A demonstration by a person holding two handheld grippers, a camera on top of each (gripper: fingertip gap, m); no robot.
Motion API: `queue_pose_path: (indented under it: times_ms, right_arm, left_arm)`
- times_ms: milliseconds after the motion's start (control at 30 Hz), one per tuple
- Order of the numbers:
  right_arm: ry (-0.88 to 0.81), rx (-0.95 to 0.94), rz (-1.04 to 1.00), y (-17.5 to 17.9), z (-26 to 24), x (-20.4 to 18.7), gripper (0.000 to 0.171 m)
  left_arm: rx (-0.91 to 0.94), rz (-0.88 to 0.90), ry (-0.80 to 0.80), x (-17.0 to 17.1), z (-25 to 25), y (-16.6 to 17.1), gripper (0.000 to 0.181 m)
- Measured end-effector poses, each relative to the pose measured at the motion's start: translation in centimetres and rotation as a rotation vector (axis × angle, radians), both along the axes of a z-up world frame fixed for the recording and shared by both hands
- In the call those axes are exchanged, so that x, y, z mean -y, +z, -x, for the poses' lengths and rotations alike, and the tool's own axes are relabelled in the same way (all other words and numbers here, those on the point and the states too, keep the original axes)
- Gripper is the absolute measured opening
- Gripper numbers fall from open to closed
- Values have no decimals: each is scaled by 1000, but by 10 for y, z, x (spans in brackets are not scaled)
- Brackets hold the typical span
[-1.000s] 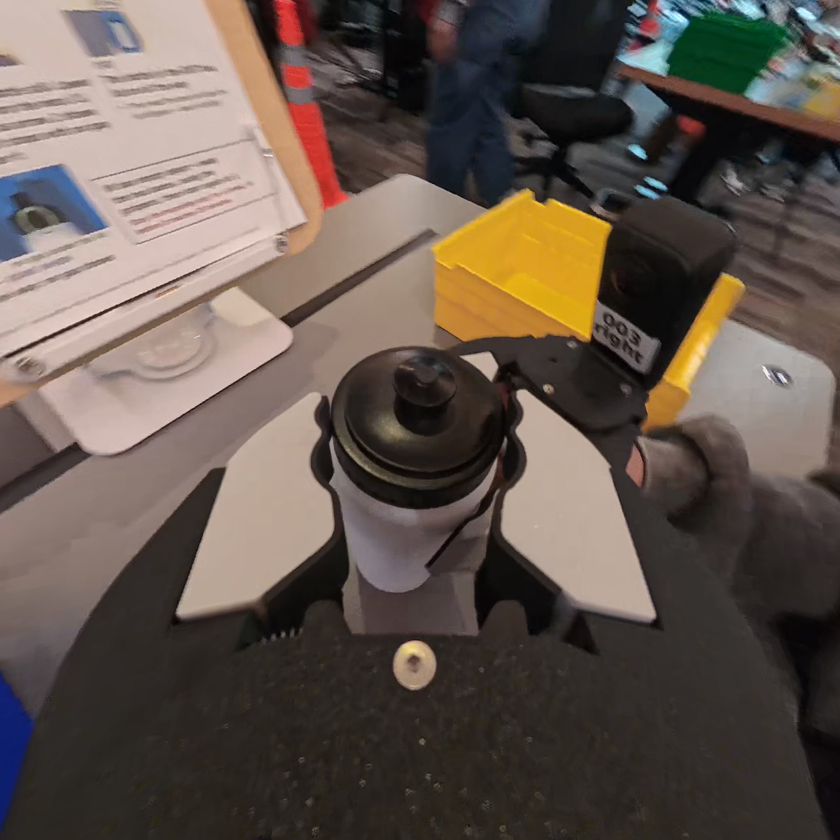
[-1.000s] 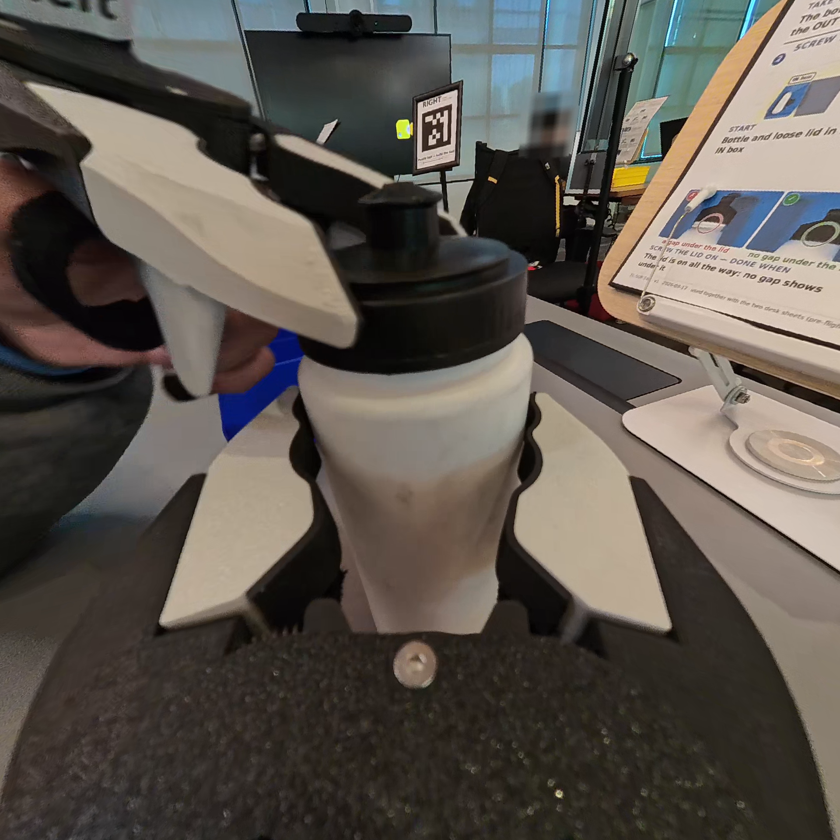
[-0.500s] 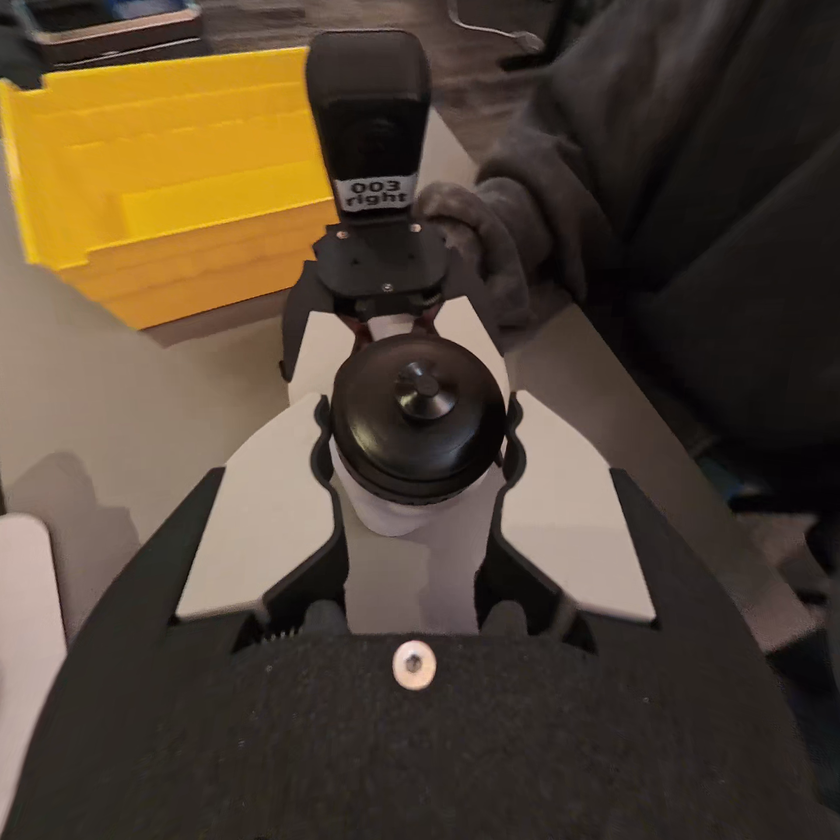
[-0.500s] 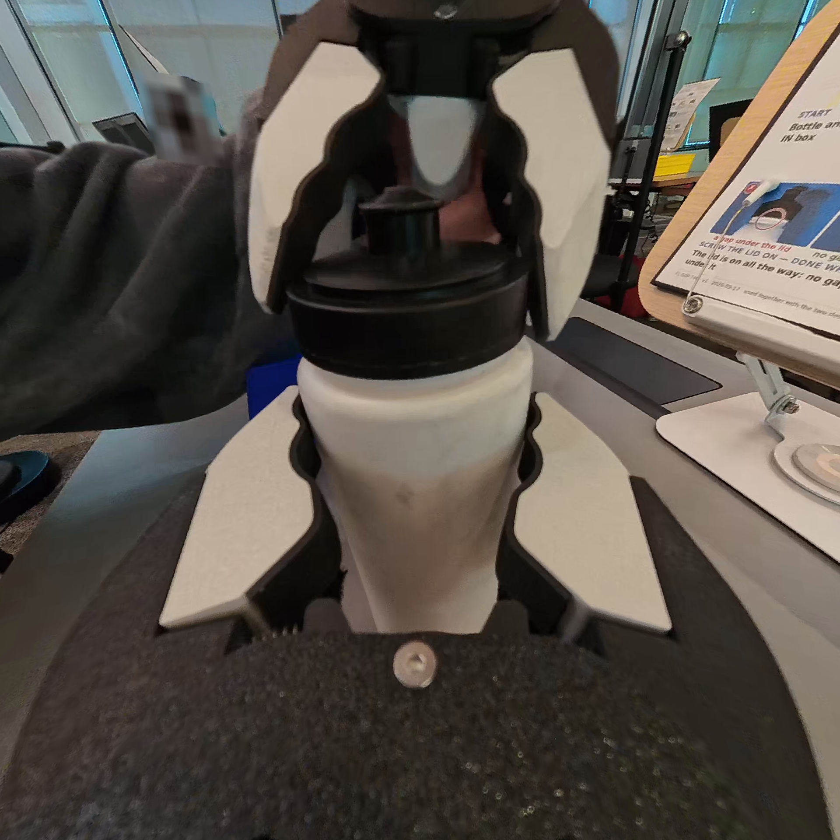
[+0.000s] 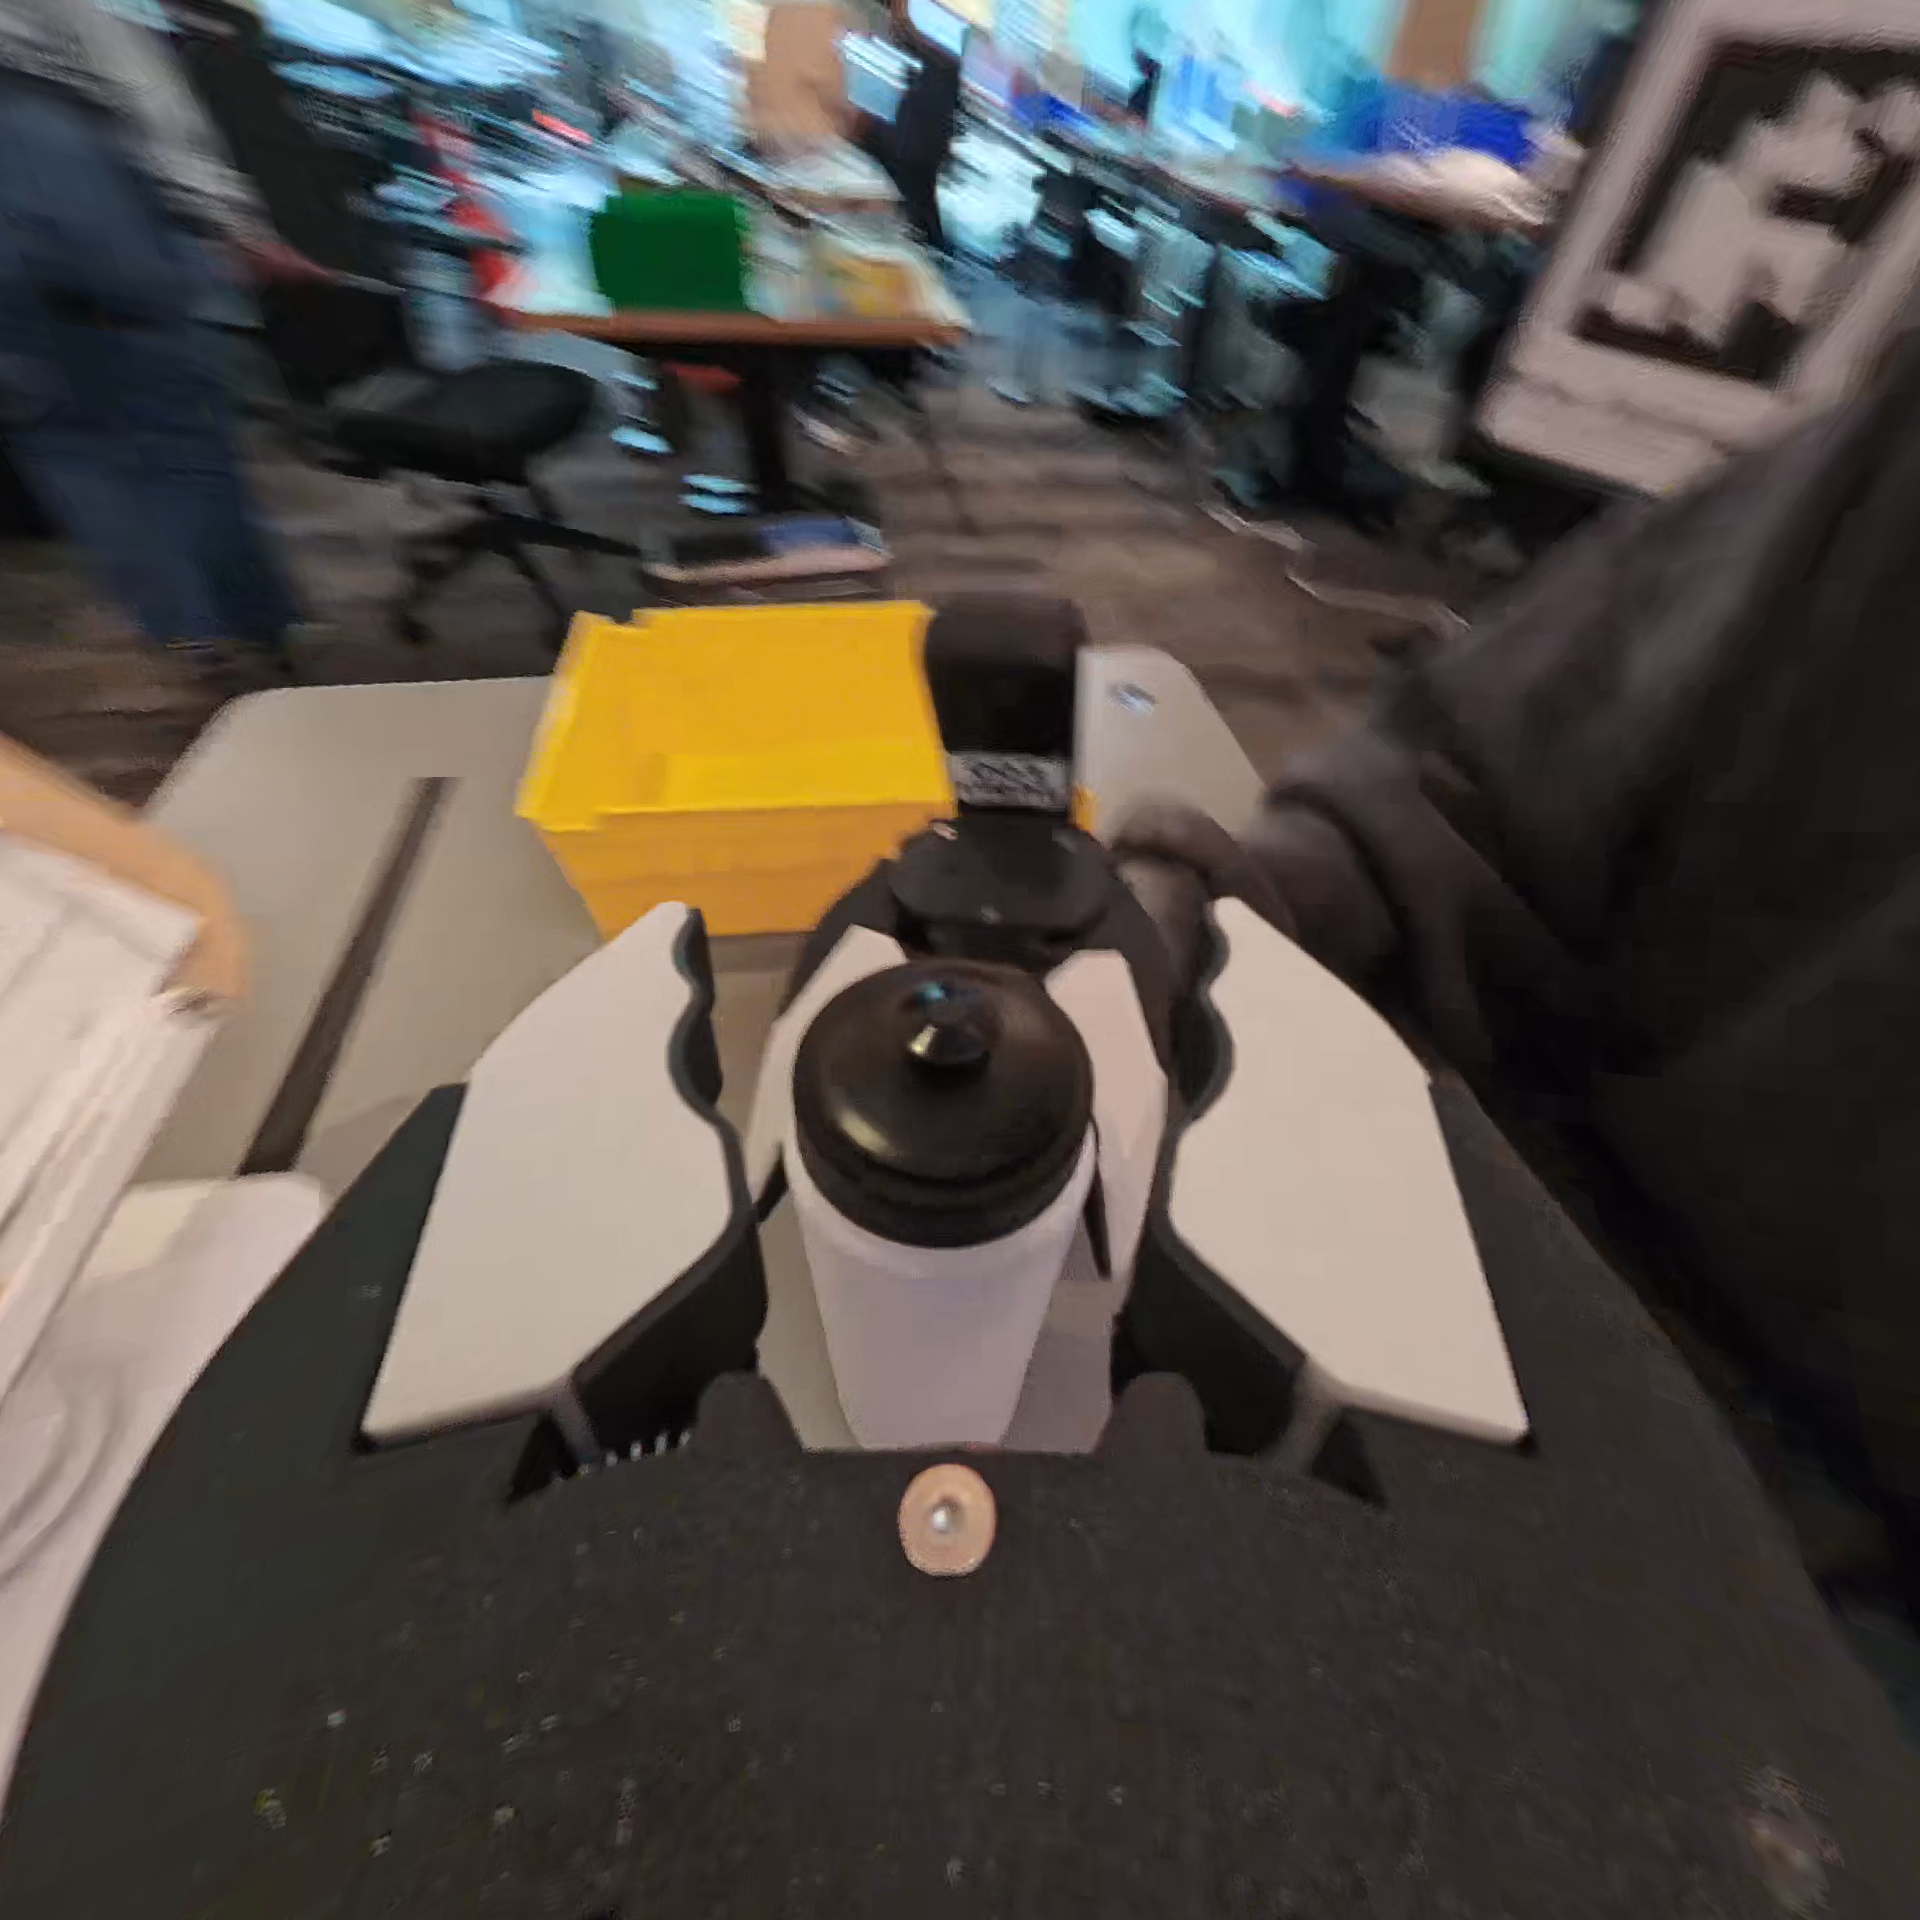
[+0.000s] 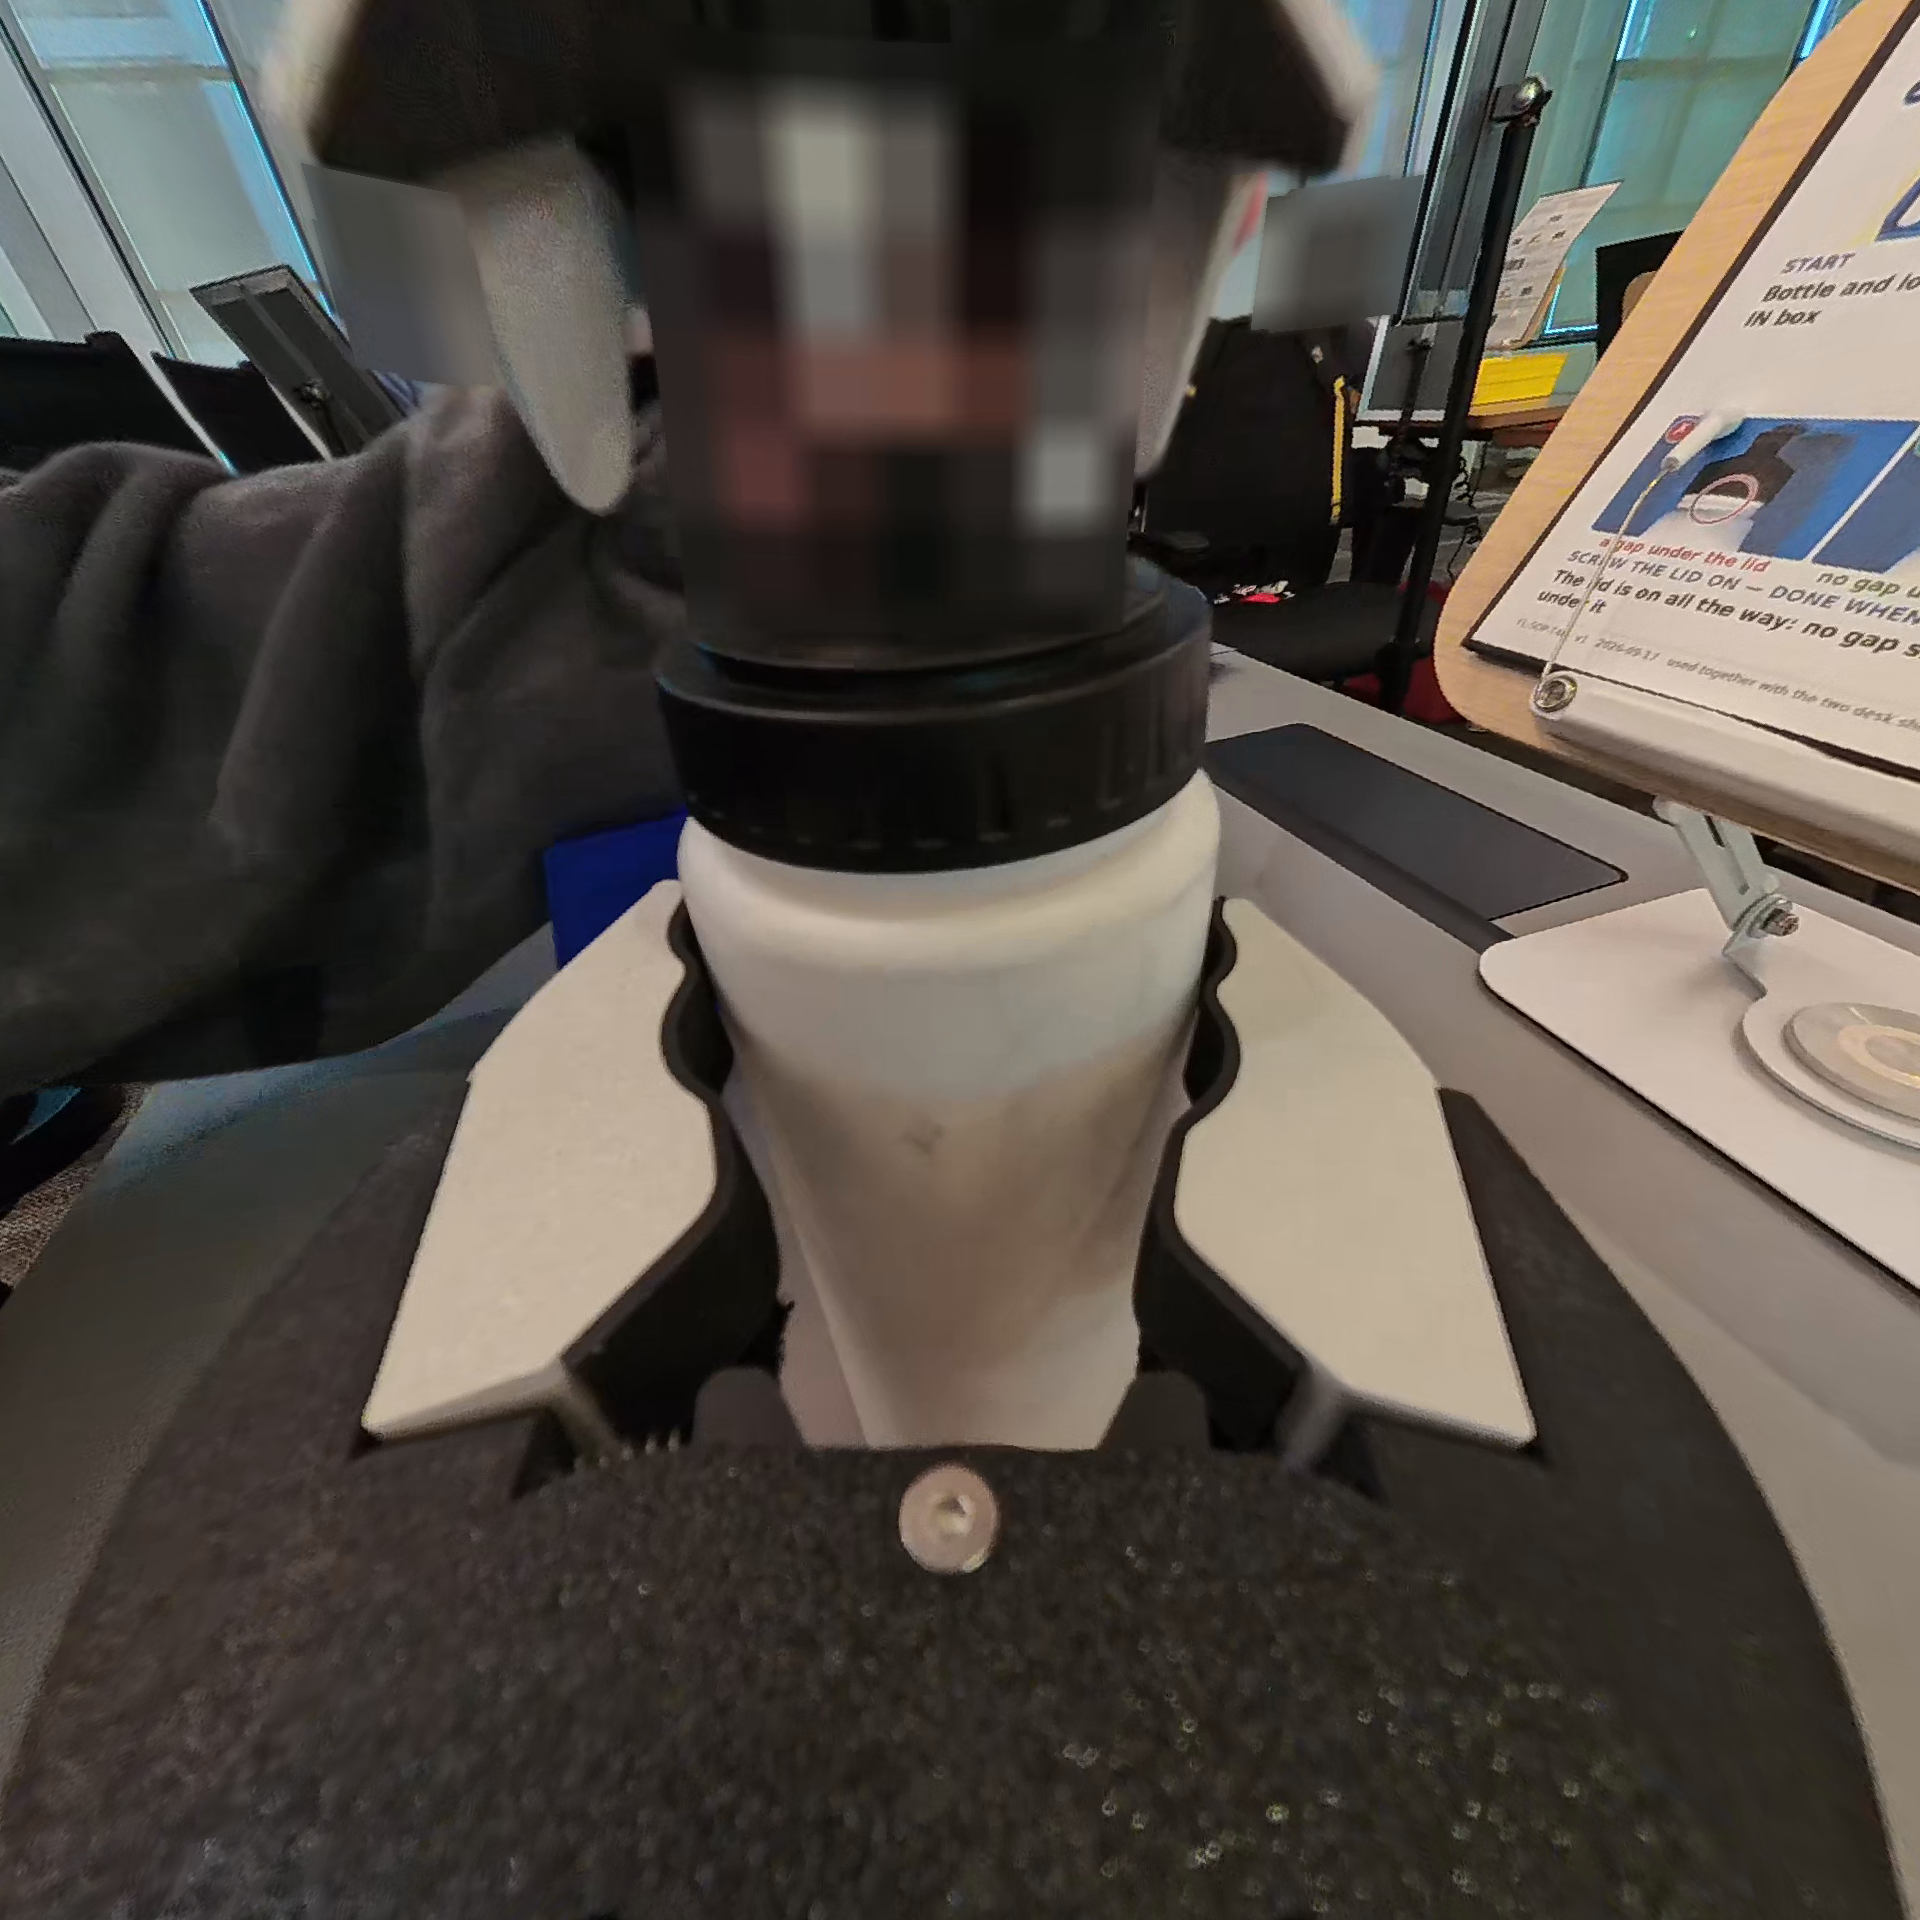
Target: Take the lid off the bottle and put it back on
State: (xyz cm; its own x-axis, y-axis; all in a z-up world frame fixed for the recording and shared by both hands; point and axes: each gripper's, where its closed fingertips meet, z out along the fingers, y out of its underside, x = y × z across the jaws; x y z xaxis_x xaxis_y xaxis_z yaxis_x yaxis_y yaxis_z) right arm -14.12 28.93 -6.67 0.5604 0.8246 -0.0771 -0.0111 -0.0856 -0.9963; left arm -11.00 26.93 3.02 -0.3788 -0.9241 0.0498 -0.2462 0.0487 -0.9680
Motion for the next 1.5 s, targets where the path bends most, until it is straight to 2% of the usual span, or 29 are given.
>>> queue_pose_path:
  times_ms: [67,133,233,367,500,567,600,633,767,900,1100,1200,1500]
  right_arm:
    - [-3,-7,-3,0,0,0,88]
    - [-4,-10,-6,0,0,-1,88]
    - [-6,-9,-9,0,1,-1,88]
    - [-10,-20,-14,1,2,-2,88]
    - [-16,-25,-12,1,2,-2,88]
    - [-17,-28,-10,1,1,-1,87]
    - [-19,-28,-9,1,0,-2,87]
    - [-20,-27,-7,1,-1,-2,87]
    - [-19,-23,-4,1,-2,-2,88]
    - [-15,-9,-12,0,1,-1,88]
    - [-18,-1,-5,0,1,-2,87]
    - [-20,7,5,-1,0,-2,87]
    - [-49,12,17,-1,-3,-3,88]
  left_arm:
    - [-5,41,266,-16,0,1,97]
    - [-69,44,531,-28,5,-12,105]
    - [-81,29,853,-29,10,-21,105]
    - [-7,49,1029,-6,-1,-18,108]
    - [-119,46,1183,-9,-5,-47,97]
    - [-155,115,1178,-8,-9,-58,96]
    - [-160,134,1185,-11,-8,-60,92]
    - [-157,141,1194,-15,-5,-59,76]
    - [-199,135,996,-10,-3,-58,72]
    - [-284,76,725,-6,2,-60,72]
    - [-452,-179,309,-7,17,-69,65]
    - [-518,-233,132,-9,20,-69,61]
    - [-549,-337,-188,-17,23,-68,52]
